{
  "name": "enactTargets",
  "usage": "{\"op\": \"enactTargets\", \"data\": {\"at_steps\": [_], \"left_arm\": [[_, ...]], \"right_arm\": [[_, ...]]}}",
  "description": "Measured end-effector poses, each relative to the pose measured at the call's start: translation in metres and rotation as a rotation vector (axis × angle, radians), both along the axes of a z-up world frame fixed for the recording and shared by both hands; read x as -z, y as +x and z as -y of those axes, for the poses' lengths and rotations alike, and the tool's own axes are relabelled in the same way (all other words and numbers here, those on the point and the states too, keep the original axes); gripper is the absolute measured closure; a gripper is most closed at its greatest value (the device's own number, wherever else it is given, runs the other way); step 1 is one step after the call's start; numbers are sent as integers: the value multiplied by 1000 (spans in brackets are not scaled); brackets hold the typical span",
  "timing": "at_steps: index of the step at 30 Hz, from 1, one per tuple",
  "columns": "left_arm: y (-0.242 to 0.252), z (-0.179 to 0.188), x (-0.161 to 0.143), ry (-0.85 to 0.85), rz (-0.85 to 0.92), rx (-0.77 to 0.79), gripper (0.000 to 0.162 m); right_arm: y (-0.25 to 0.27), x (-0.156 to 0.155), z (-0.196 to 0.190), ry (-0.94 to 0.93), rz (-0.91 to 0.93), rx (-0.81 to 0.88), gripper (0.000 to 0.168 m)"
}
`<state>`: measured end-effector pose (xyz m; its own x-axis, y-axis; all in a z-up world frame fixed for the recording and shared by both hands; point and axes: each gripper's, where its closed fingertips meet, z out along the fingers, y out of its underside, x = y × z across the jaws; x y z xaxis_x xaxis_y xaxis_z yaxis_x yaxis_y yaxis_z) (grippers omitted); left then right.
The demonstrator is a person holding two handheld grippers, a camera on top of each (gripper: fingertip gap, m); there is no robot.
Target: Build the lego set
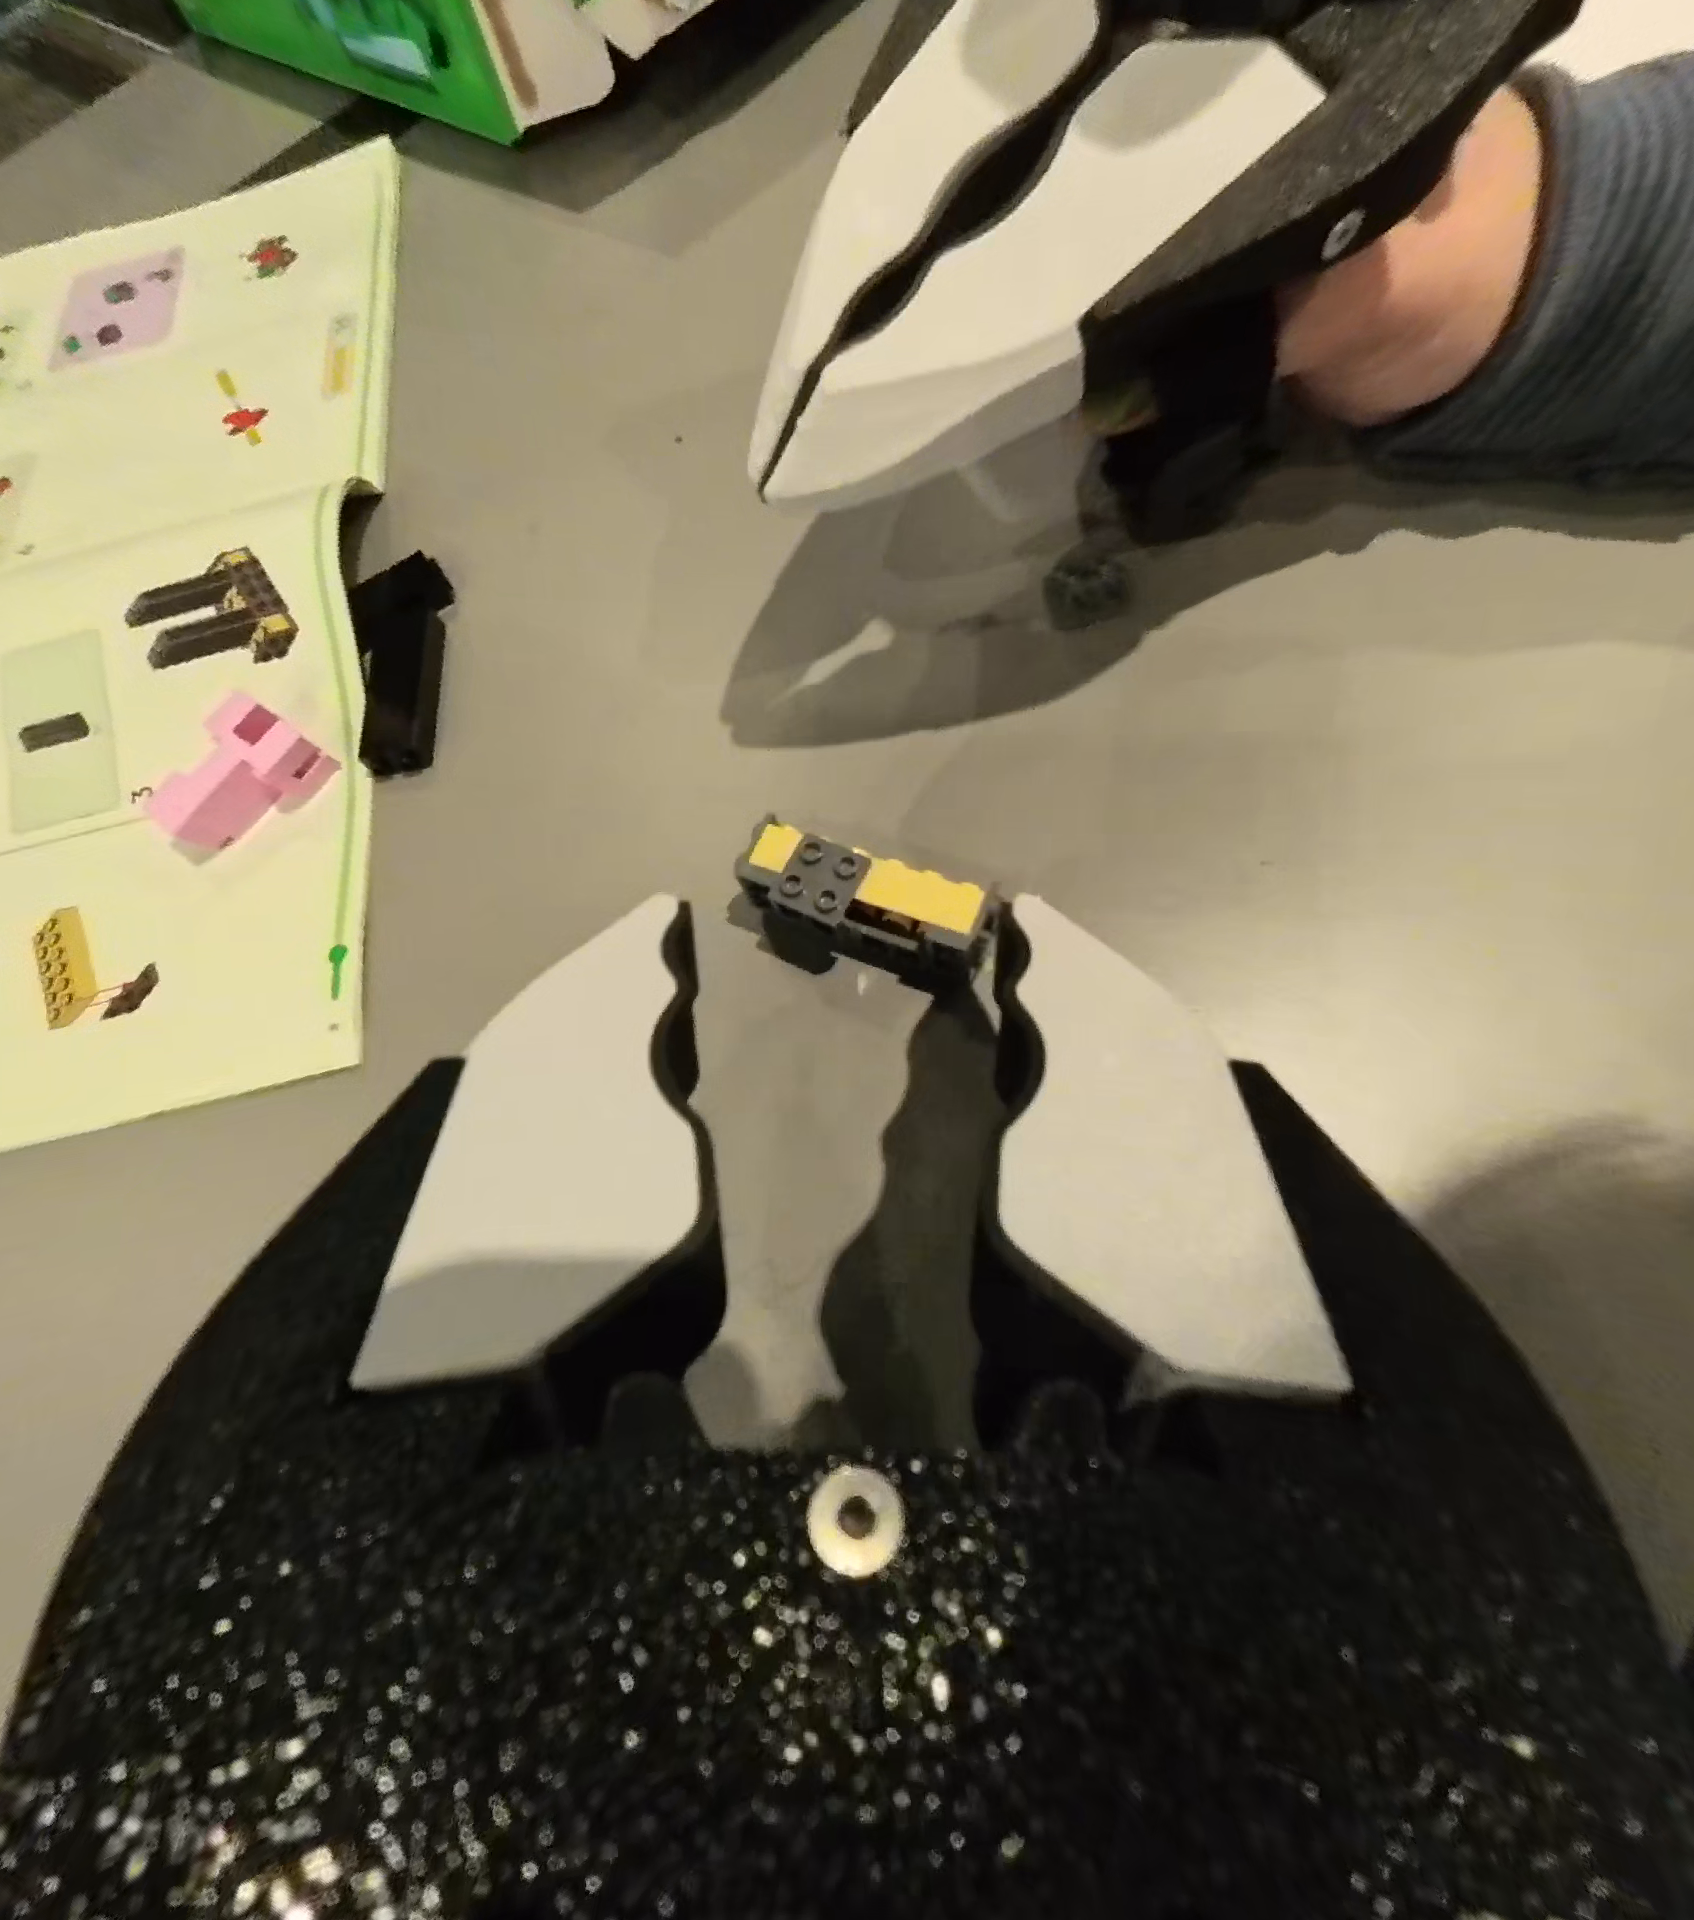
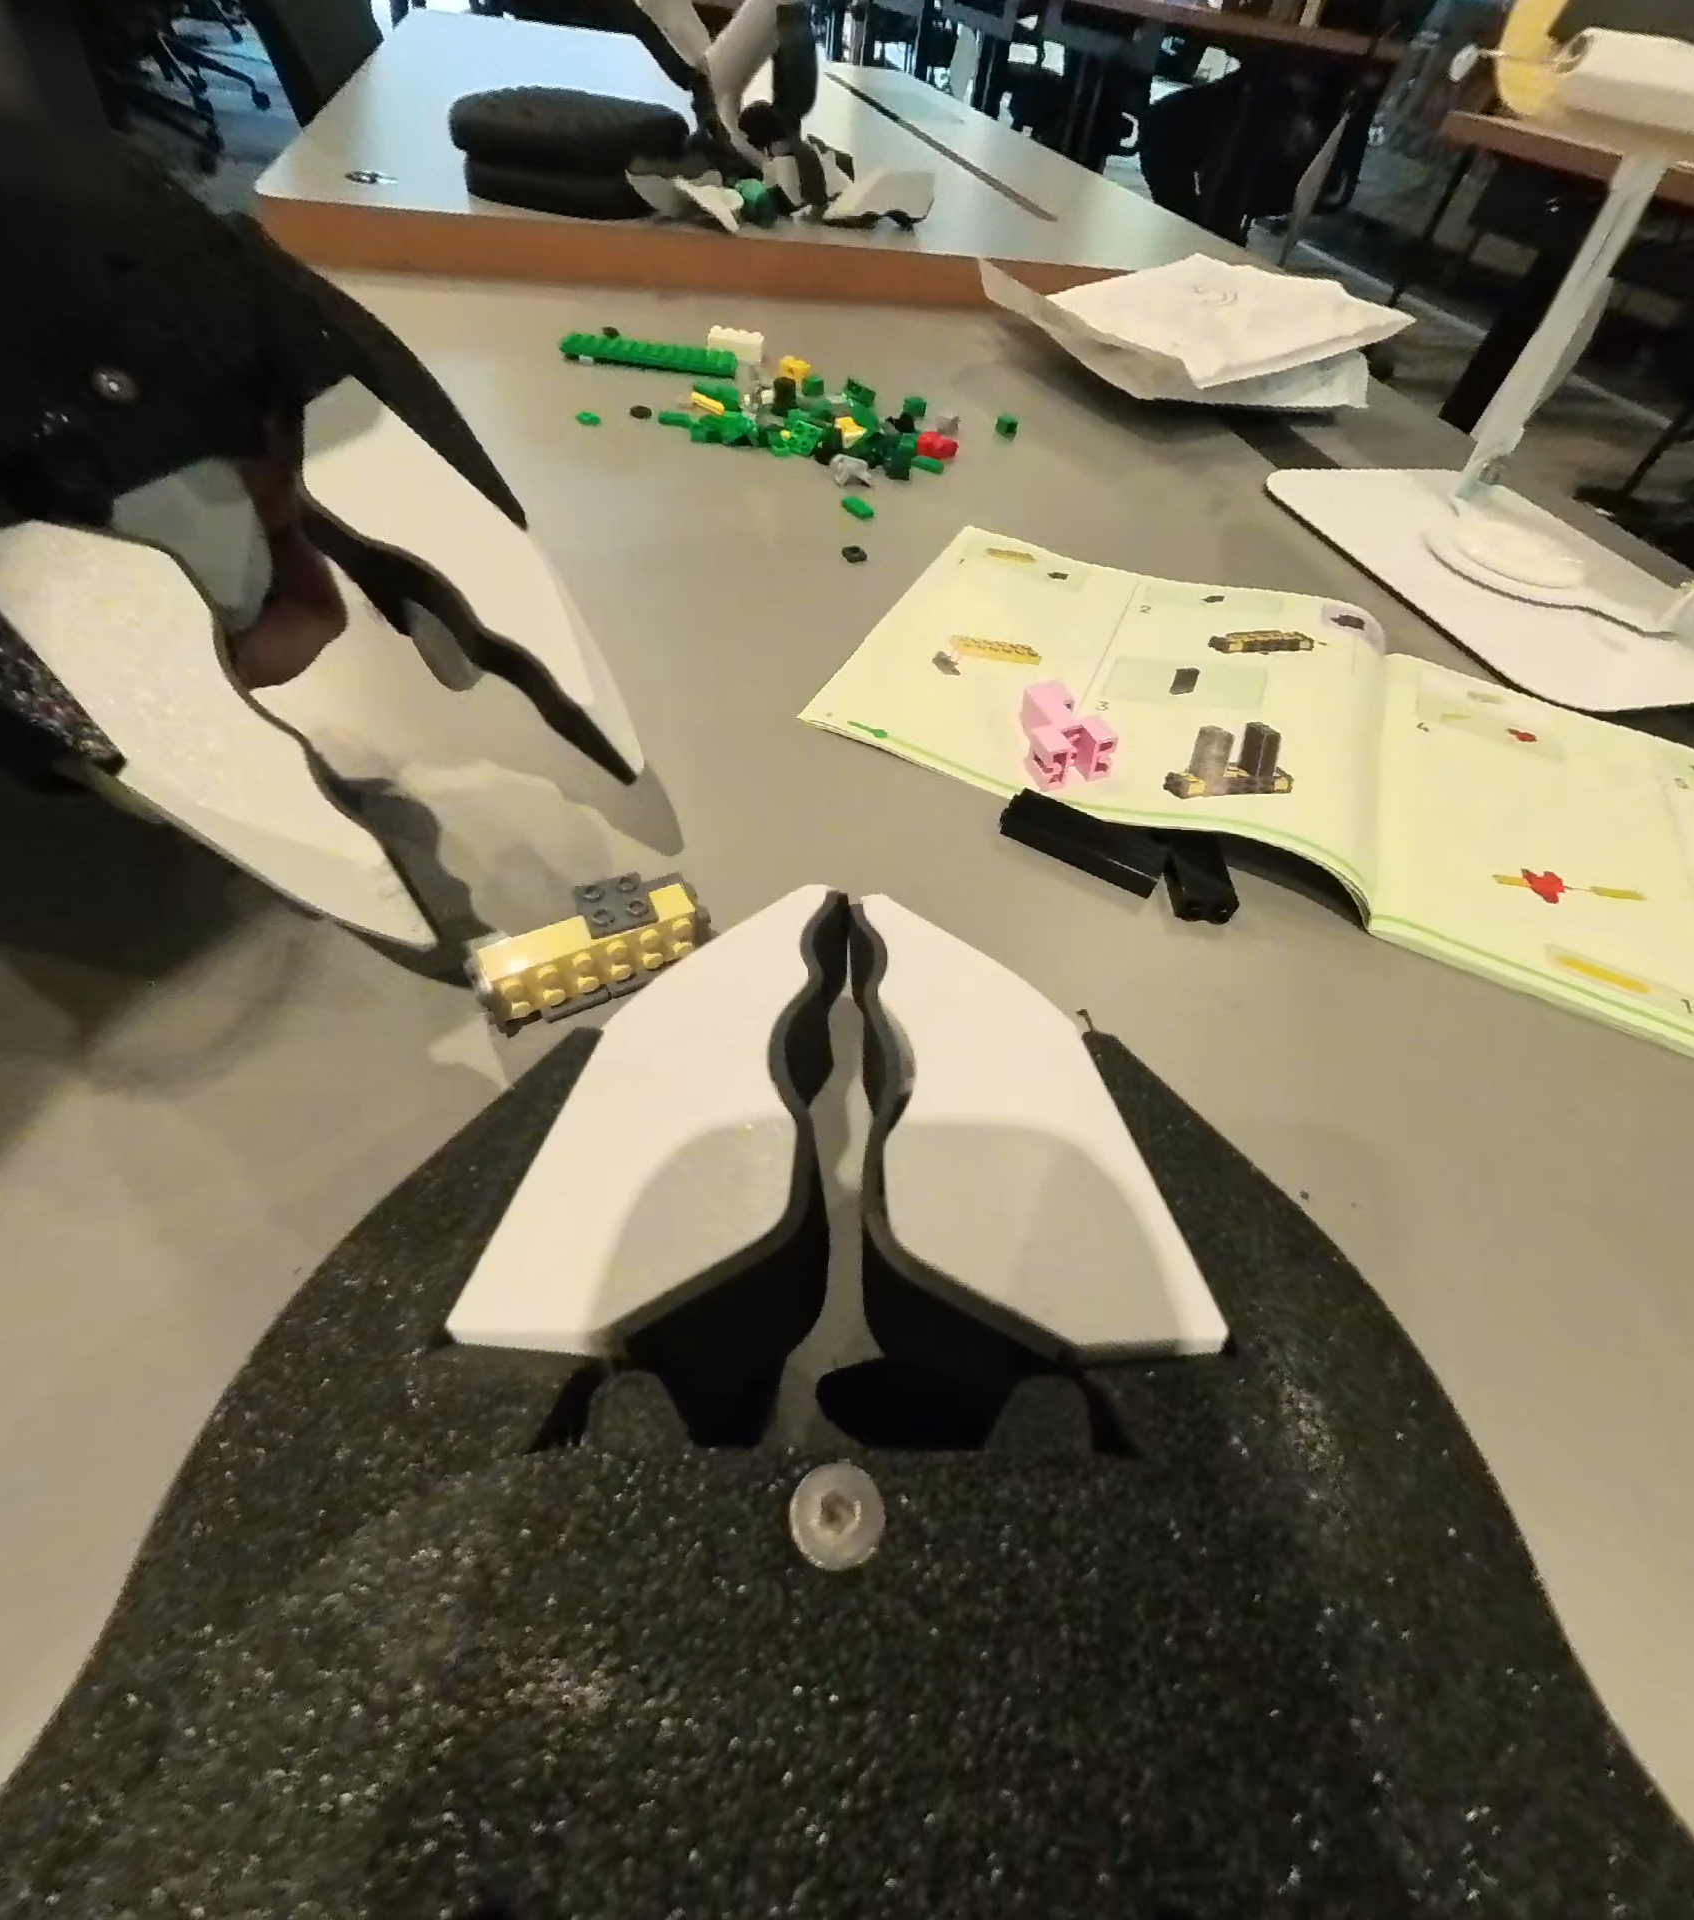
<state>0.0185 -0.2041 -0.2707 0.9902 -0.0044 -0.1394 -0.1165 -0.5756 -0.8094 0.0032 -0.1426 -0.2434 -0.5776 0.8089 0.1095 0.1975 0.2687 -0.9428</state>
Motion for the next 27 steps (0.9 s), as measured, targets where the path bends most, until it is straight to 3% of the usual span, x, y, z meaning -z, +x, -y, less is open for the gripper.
{"op": "enactTargets", "data": {"at_steps": [1, 8, 13, 18, 27], "left_arm": [[0, 0, 1, -7, -4, -11, 104], [4, 6, 9, -48, 5, -58, 94], [-7, -3, -4, 25, -78, -133, 75], [-15, -15, 3, -28, -154, -154, 58], [-25, -21, 8, -76, -215, -164, 60]], "right_arm": [[0, 0, 0, 6, -1, -2, 168], [3, 6, 7, 78, -2, -29, 168], [4, 15, 13, 178, -3, -52, 168], [4, 17, 14, 207, -11, -51, 168], [5, 17, 14, 205, -11, -53, 168]]}}
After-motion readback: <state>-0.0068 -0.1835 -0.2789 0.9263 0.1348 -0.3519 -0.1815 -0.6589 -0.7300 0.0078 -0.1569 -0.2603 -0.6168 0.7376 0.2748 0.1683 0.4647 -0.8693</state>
